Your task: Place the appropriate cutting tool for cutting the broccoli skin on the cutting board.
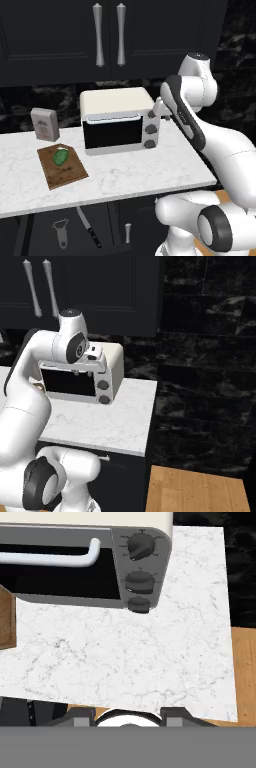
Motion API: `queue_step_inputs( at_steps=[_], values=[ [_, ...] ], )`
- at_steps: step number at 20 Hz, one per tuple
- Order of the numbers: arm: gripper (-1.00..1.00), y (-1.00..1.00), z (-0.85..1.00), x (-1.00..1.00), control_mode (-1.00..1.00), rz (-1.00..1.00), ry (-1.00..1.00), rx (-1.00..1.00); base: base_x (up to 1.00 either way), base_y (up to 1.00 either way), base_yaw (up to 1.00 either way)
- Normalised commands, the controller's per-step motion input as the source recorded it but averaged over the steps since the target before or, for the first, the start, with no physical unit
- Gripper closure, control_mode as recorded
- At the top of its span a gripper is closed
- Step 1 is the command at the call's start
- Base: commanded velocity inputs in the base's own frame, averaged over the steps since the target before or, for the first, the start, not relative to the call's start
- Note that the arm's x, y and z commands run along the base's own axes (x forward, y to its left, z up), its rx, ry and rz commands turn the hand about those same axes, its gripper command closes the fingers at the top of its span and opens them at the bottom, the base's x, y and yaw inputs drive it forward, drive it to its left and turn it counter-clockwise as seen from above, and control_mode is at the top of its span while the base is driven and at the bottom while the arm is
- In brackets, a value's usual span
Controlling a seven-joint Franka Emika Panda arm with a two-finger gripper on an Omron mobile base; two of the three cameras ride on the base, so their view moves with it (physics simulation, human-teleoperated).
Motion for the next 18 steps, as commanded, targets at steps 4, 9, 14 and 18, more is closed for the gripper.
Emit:
queue_step_inputs(
  at_steps=[4,9,14,18],
  values=[
    [-1.00,0.12,0.00,-0.28,-1.00,0.02,0.00,-0.01,0.00,0.00,0.00],
    [-1.00,0.79,-0.21,-0.78,-1.00,0.18,-0.01,-0.12,0.00,0.00,0.00],
    [-1.00,0.92,-0.38,-0.70,-1.00,0.13,0.03,-0.09,0.00,0.00,0.00],
    [-1.00,0.79,-0.48,-0.61,-1.00,0.08,0.18,0.00,0.00,0.00,0.00]
  ],
)
